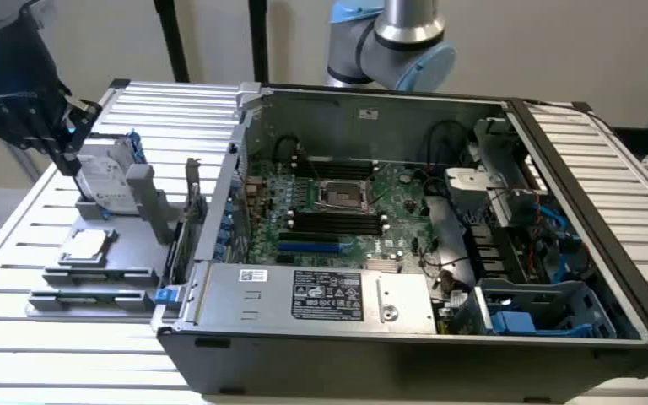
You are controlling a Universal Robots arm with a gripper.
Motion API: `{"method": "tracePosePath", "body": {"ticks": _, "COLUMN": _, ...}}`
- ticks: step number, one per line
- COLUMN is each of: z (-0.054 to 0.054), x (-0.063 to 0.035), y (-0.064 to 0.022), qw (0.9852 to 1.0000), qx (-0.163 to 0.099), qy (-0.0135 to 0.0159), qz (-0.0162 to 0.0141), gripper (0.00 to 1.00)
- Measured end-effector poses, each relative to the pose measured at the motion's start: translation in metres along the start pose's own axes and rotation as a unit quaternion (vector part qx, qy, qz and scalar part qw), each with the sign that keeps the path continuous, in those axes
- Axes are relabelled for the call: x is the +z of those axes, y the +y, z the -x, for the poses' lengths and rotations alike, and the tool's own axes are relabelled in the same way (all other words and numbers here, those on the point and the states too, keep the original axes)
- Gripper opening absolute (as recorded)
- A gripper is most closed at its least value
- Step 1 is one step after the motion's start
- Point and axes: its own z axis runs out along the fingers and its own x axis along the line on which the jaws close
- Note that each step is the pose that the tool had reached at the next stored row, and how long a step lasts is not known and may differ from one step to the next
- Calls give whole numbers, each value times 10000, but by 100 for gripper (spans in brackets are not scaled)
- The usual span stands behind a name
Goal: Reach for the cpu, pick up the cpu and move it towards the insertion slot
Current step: 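Pick up the cpu and move it towards the insertion slot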
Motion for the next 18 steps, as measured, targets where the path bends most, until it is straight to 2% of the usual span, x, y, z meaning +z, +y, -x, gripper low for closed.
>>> {"method": "tracePosePath", "body": {"ticks": 11, "z": 0, "x": -1, "y": 0, "qw": 10000, "qx": 0, "qy": 0, "qz": 0, "gripper": 11}}
{"method": "tracePosePath", "body": {"ticks": 13, "z": -44, "x": -2, "y": 1, "qw": 10000, "qx": 0, "qy": -6, "qz": -1, "gripper": 11}}
{"method": "tracePosePath", "body": {"ticks": 18, "z": -258, "x": 3, "y": 8, "qw": 10000, "qx": -1, "qy": -12, "qz": 0, "gripper": 11}}
